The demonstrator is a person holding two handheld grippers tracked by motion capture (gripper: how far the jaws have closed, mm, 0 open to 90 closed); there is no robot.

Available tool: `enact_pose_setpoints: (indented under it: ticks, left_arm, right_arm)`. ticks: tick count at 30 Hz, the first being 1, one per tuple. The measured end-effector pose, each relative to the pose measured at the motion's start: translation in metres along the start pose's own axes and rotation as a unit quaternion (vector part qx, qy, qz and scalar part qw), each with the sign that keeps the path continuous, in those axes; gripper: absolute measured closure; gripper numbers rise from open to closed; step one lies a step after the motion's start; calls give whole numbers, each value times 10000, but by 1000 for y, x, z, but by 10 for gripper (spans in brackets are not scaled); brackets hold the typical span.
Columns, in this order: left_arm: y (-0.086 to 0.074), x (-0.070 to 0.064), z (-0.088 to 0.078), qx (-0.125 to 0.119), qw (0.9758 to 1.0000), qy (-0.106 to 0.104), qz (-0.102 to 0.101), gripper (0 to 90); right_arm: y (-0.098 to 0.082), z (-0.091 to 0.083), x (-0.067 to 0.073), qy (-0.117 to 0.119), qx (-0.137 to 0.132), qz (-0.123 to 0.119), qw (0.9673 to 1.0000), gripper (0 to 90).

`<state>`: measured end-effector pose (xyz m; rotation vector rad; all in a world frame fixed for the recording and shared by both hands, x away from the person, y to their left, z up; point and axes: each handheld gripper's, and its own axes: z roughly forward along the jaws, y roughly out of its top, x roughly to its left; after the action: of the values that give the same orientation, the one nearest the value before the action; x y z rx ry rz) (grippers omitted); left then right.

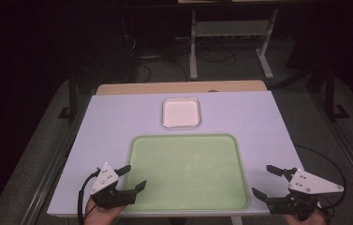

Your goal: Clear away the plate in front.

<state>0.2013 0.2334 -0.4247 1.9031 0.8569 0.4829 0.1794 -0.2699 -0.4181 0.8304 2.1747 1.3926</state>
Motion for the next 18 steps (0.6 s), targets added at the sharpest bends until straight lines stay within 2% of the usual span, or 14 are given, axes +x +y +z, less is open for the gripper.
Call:
enact_pose_setpoints:
  ticks: [2,12,18]
  left_arm:
    - [0,0,2,2,10000,-4,-54,238]
    - [0,-1,5,133,9999,-49,-64,238]
    - [3,0,6,89,9998,-108,-151,237]
  right_arm:
    - [0,0,0,18,13,5,10000,136]
    - [0,0,0,21,-23,-10,10000,136]
    - [0,-2,0,-32,-52,4,10000,136]
